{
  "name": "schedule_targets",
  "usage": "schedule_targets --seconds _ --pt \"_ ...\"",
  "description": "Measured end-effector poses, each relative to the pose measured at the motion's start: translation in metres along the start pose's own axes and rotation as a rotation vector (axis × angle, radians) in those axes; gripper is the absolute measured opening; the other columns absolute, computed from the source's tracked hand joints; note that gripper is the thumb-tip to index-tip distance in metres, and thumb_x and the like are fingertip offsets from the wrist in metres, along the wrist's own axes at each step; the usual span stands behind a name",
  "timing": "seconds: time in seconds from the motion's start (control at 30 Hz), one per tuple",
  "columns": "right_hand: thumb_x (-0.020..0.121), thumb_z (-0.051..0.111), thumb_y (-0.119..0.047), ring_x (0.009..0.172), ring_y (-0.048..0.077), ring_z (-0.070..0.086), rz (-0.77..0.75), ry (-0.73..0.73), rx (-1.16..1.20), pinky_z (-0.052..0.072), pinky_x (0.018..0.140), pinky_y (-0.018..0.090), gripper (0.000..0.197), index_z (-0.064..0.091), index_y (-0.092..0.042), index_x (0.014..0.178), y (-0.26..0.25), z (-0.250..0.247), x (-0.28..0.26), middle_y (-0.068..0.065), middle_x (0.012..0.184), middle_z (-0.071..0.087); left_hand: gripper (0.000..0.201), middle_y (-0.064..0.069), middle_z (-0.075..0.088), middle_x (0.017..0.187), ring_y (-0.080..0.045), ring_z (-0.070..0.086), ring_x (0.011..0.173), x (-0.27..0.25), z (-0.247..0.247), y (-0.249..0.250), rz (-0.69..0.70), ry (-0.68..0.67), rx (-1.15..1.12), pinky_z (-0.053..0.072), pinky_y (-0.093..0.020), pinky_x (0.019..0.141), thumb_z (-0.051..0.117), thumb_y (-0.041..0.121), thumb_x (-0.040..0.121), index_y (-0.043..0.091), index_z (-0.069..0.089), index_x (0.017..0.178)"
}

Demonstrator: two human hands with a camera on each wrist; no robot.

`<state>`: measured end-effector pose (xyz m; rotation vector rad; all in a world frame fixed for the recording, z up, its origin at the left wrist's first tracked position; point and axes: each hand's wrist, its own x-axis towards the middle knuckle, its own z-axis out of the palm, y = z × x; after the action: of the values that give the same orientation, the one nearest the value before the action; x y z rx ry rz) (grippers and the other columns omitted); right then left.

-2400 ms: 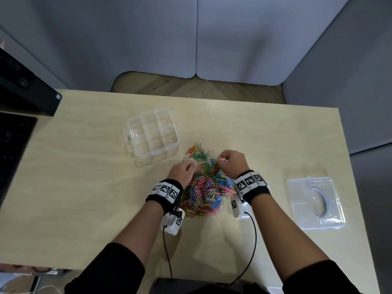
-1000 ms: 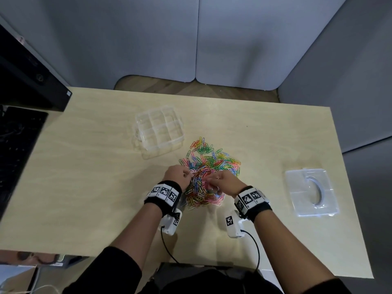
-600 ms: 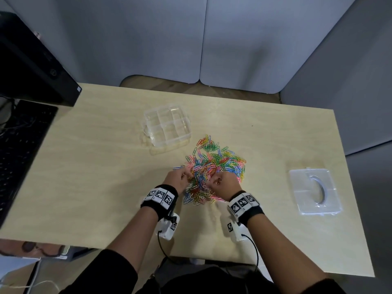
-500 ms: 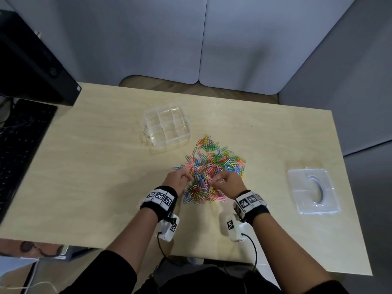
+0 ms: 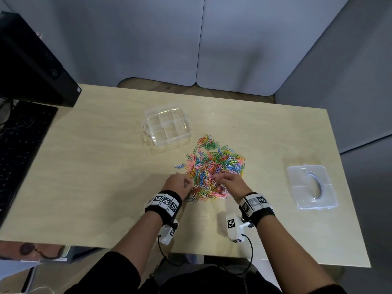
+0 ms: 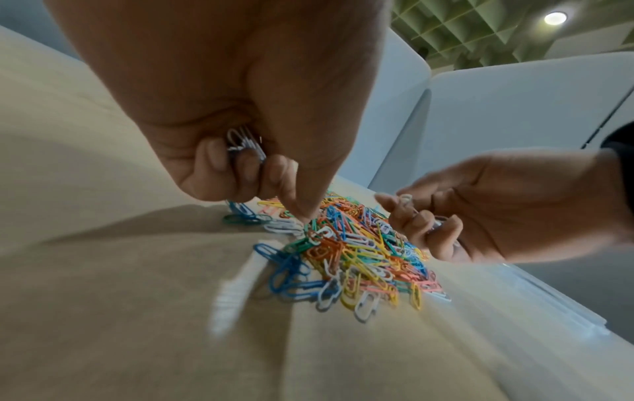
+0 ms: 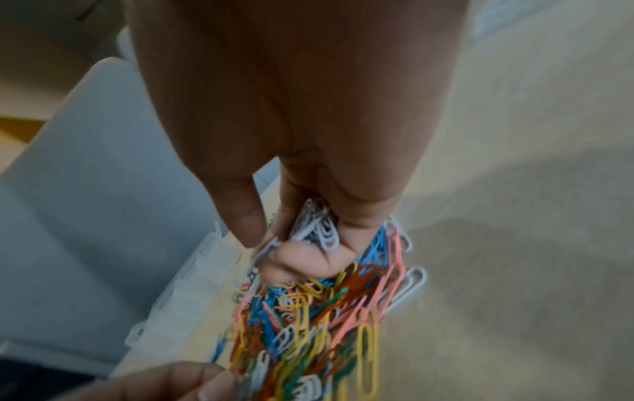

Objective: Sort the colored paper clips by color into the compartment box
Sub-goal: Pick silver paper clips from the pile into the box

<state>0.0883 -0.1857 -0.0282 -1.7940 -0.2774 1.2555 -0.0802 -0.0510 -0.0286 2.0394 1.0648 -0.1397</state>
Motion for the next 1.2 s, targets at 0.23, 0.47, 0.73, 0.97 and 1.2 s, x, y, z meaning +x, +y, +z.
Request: schedule_targets --seconds 0.23,0.47,0.73,0.97,1.2 --pt "0.087 0.070 -0.002 0.047 0.012 0.043 0.132 -0.208 0.227 0.033 0.046 0.022 0.021 0.056 -0.009 0.072 0.000 0.023 -0.007 0.003 0.056 0.049 0.016 0.006 0.070 0.084 -0.012 0.061 0.075 -0.004 0.000 0.005 0.014 0.037 0.062 0.049 -0.022 0.073 0.074 0.036 0.081 0.021 0.077 0.084" --pt "0.078 0.082 -0.026 0.051 0.006 0.043 -0.217 0.039 -0.599 0.035 0.051 0.016 0.016 0.071 -0.016 0.084 0.003 0.023 -0.002 -0.010 0.058 0.050 0.005 0.004 0.072 0.093 -0.014 0.065 0.085 0.000 0.005 0.010 -0.056 0.025 0.020 0.052 -0.025 0.079 0.072 0.026 0.083 0.023 0.073 0.079" --pt "0.087 0.066 -0.020 0.073 0.015 0.058 -0.355 0.106 -0.934 0.050 0.069 0.030 0.009 0.069 -0.016 0.080 0.004 0.039 0.004 -0.002 0.080 0.065 0.020 -0.008 0.064 0.074 -0.029 0.060 0.072 0.005 -0.005 -0.004 -0.077 0.088 -0.122 0.047 -0.034 0.067 0.053 0.025 0.096 0.010 0.058 0.083" --pt "0.088 0.072 -0.021 0.071 0.005 0.058 -0.269 0.099 -0.604 0.043 0.069 0.018 0.012 0.070 -0.015 0.098 0.002 0.014 0.006 -0.005 0.087 0.067 0.020 -0.017 0.069 0.081 -0.031 0.064 0.069 -0.001 -0.009 -0.016 -0.099 0.068 -0.191 0.048 -0.032 0.059 0.042 0.003 0.093 0.016 0.058 0.097" --pt "0.098 0.057 -0.010 0.056 0.014 0.049 0.045 -0.061 0.072 0.042 0.051 0.025 0.017 0.073 -0.003 0.094 -0.008 0.018 -0.001 0.009 0.079 0.060 0.013 0.000 0.065 0.072 -0.024 0.060 0.068 -0.003 -0.001 -0.017 -0.023 0.082 -0.123 0.045 -0.027 0.060 0.056 0.021 0.093 0.020 0.065 0.084"
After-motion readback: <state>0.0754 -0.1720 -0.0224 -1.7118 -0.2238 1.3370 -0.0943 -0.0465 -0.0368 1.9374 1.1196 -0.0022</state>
